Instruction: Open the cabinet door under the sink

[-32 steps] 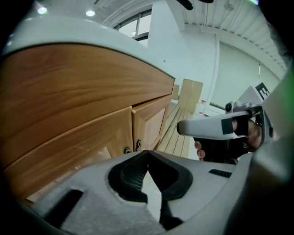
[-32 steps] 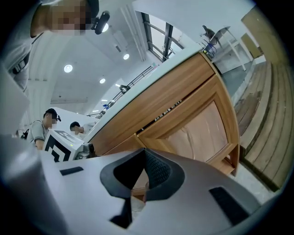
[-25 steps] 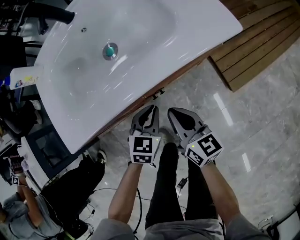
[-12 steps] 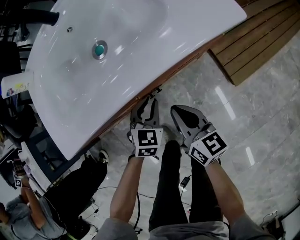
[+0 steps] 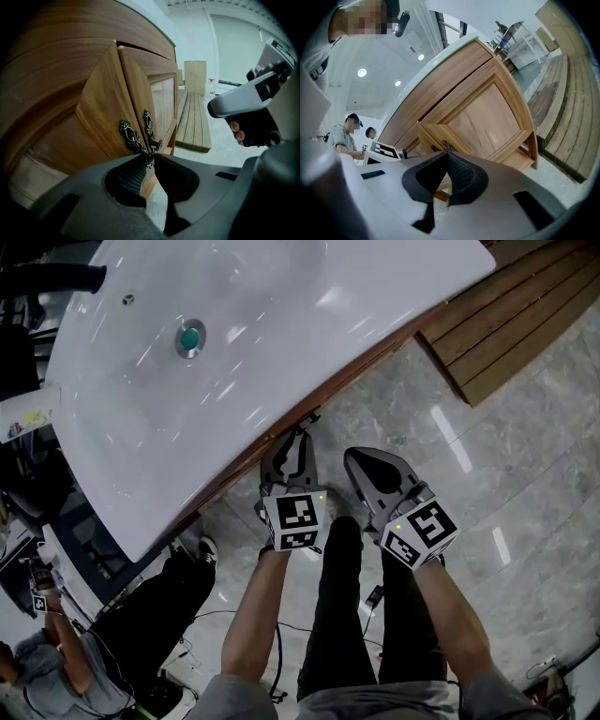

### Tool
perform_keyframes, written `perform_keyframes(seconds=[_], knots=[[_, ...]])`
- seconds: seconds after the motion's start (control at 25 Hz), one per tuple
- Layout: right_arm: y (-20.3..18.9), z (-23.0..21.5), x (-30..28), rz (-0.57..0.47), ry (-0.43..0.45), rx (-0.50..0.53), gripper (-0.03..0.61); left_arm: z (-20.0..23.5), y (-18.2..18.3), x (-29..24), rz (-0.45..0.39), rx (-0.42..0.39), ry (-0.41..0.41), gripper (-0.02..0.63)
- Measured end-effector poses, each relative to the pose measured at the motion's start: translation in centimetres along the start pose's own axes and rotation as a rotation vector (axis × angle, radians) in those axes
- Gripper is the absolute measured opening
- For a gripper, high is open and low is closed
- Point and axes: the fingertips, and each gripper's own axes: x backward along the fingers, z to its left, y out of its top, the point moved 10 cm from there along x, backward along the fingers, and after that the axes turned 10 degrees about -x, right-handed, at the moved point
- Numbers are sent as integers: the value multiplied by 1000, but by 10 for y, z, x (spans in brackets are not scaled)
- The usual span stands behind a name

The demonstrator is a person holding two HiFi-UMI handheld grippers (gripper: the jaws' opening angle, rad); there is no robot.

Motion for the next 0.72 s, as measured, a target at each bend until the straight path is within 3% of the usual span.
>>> perform_keyframes(seconds=[0.32,0.72], knots=[[-1,-5,5,-24,-25,-9,8,-5,-3,0,26,-81,35,43],[-28,10,14,-78,-77,-23,8,-6,-5,7,16,-127,-90,32]])
